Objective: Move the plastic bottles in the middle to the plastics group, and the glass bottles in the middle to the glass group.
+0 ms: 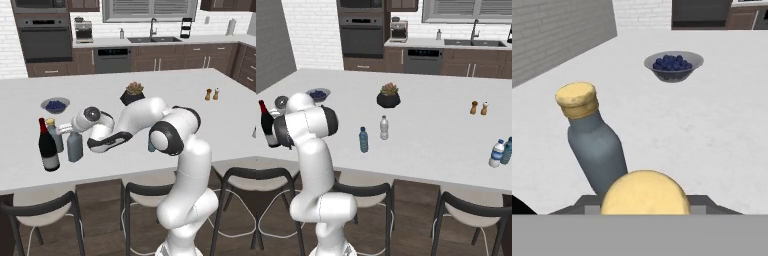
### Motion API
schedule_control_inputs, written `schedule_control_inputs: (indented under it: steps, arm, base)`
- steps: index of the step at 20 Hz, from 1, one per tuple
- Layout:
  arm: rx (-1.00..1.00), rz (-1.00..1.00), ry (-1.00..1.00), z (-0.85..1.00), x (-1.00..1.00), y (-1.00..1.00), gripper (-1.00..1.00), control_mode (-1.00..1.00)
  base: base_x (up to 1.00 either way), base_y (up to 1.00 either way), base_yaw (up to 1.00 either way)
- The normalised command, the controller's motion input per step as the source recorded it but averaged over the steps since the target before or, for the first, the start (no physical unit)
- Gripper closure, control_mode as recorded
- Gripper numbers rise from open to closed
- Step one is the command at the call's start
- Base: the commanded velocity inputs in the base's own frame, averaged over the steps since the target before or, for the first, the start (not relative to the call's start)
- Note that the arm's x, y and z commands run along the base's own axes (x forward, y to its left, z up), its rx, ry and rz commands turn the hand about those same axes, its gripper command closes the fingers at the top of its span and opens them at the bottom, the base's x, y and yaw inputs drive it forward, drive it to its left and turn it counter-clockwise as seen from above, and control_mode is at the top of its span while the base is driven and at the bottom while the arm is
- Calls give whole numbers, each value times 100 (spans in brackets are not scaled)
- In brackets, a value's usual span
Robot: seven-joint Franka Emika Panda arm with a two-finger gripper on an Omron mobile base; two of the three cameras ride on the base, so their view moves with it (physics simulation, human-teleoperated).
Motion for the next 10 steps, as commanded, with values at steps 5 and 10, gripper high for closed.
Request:
schedule_control_inputs:
  steps: [5, 10]
  arm:
    - [0, 0, 0, 0, 0, 0, -100, -100]
    - [0, 0, 0, 14, 0, 0, -100, -100]
  base:
    - [0, 0, 0]
    - [0, 0, 0]
